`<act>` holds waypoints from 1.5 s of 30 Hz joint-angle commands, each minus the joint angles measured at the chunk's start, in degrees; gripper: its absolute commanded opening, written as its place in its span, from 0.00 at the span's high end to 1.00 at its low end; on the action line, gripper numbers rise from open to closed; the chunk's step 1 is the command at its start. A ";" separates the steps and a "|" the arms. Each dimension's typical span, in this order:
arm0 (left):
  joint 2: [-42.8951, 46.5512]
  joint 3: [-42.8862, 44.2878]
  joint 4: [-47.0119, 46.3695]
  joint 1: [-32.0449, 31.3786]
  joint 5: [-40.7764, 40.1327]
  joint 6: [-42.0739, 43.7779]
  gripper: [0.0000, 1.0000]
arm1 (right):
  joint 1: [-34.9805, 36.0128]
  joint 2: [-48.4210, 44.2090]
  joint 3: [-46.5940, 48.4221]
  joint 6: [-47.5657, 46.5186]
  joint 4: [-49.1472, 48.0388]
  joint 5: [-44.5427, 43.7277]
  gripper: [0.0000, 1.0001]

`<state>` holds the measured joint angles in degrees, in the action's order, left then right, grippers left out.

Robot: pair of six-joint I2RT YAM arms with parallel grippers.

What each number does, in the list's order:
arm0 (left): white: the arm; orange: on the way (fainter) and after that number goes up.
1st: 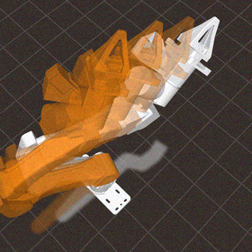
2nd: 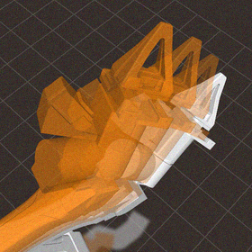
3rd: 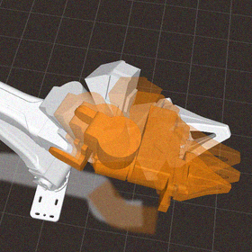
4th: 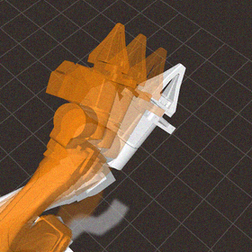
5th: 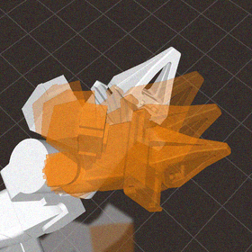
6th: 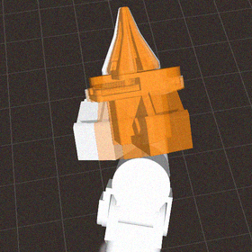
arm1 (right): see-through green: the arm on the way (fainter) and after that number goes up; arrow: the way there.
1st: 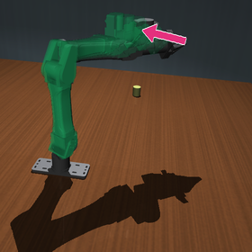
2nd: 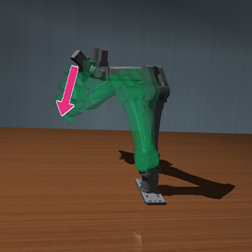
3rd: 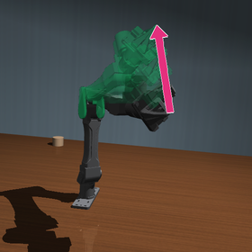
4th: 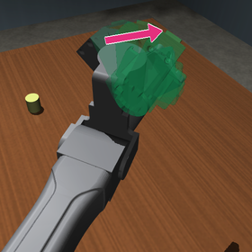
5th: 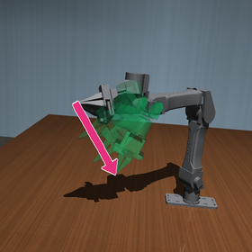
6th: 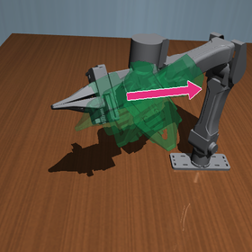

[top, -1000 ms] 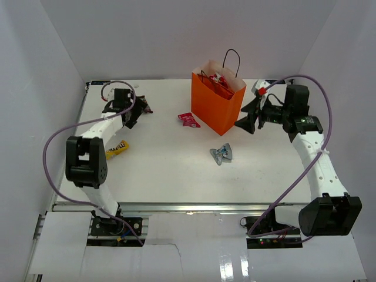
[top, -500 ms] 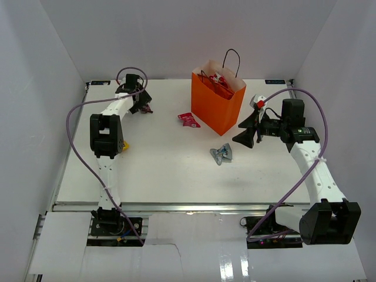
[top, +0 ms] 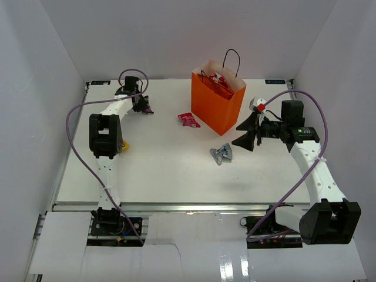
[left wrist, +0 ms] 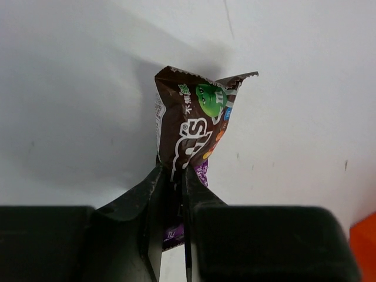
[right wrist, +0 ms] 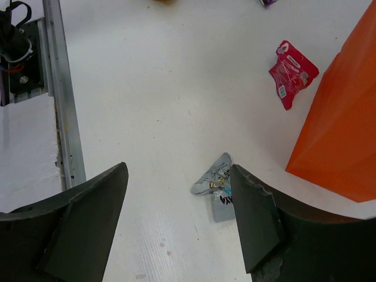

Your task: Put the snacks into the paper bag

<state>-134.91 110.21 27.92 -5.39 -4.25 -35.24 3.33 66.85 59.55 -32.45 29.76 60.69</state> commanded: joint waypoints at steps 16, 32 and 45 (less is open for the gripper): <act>55.69 -66.95 -38.29 -4.01 49.16 -0.96 0.92 | 25.39 4.42 0.75 27.48 -13.65 -21.99 0.30; 71.80 -74.97 -43.74 -15.09 45.73 -12.13 0.91 | 31.65 20.43 6.72 65.05 -33.79 -21.93 0.15; 72.77 -75.41 -44.01 -16.76 46.53 -12.74 0.88 | 32.09 23.06 8.39 67.95 -39.16 -19.11 0.63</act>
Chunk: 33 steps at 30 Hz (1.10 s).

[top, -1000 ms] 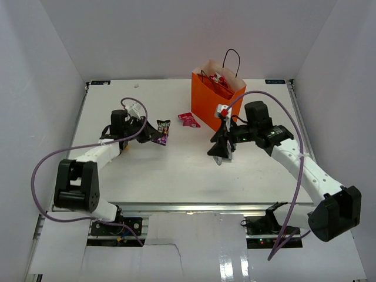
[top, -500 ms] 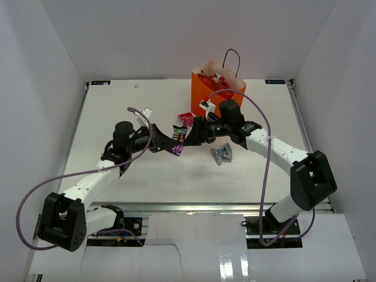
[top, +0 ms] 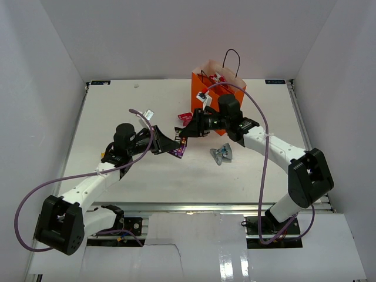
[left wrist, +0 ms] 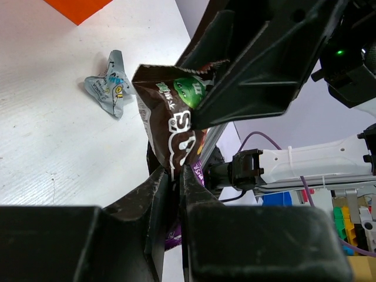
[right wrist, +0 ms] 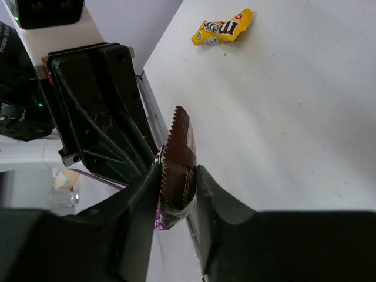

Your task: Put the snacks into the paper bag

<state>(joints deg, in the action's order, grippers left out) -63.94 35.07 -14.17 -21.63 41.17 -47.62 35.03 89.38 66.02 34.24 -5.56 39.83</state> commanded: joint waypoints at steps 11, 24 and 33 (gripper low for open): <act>5.05 0.09 -2.09 -0.52 -0.21 1.55 0.30 | -0.31 -2.28 3.84 -5.57 -3.32 8.15 0.92; 17.18 5.01 25.85 -0.43 -24.11 18.61 0.02 | -13.40 -10.98 31.78 -52.33 20.33 3.51 0.92; 19.56 2.11 29.99 -0.43 -34.64 15.28 0.02 | -13.84 -5.72 35.67 -72.09 16.65 -18.80 0.92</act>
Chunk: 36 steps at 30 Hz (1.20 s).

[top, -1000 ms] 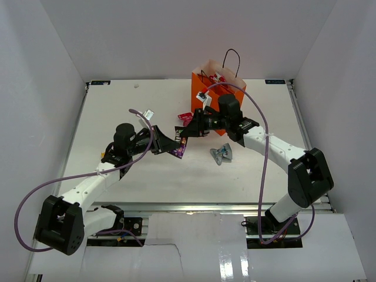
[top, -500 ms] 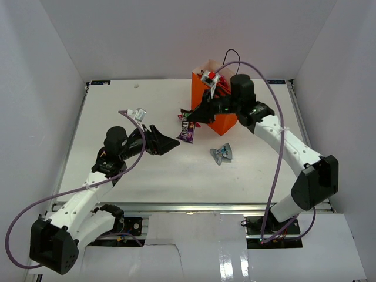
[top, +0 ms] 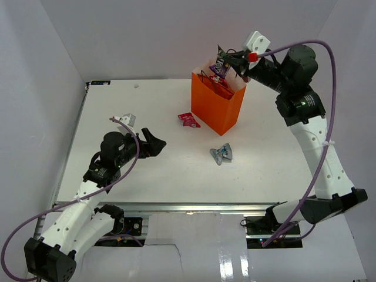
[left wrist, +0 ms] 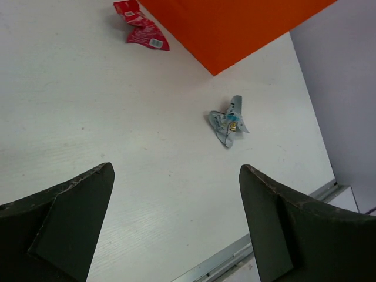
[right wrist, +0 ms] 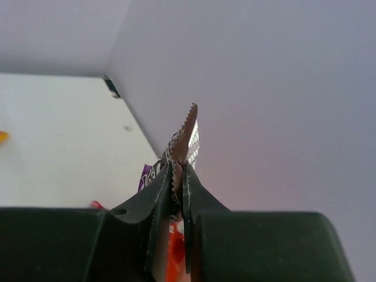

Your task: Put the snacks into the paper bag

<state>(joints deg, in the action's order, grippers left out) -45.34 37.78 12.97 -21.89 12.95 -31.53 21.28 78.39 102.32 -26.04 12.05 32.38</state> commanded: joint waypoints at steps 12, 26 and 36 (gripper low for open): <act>1.92 -1.83 9.18 -0.17 -14.18 -4.15 0.02 | -1.41 19.08 -0.45 -24.22 -2.30 -21.57 0.92; -0.44 0.89 17.08 0.09 -26.21 -12.30 0.02 | -4.66 17.06 -3.73 -15.75 4.28 -17.72 0.35; -17.57 10.29 30.27 11.68 -27.38 -33.49 0.08 | -13.89 5.56 -0.09 -0.59 13.17 13.55 0.22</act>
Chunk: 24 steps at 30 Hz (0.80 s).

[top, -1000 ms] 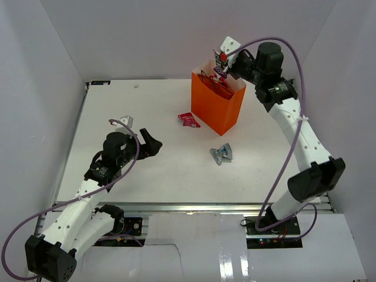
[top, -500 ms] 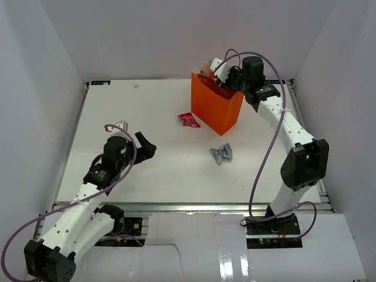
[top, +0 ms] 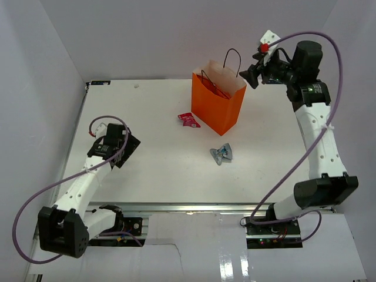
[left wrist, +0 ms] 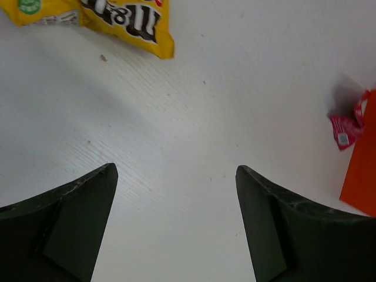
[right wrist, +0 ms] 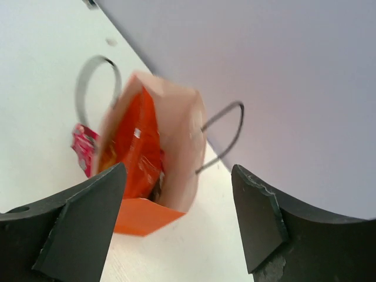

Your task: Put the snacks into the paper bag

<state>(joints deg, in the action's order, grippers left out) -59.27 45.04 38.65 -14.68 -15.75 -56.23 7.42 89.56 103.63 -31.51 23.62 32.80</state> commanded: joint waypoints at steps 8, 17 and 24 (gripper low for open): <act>-17.19 8.40 5.64 12.82 2.83 -18.90 0.07 | -0.65 -17.74 -24.69 2.50 2.84 18.97 0.21; -30.46 13.49 0.19 20.82 5.64 -22.26 0.13 | -0.65 -22.94 -36.22 1.10 3.72 21.96 0.21; -34.87 13.33 -2.62 22.85 8.89 -19.37 0.42 | -0.65 -23.73 -38.16 -0.04 5.12 25.38 0.21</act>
<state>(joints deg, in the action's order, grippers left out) -95.13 57.63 37.89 7.73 -9.10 -75.70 6.98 66.81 66.11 -30.46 28.62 54.74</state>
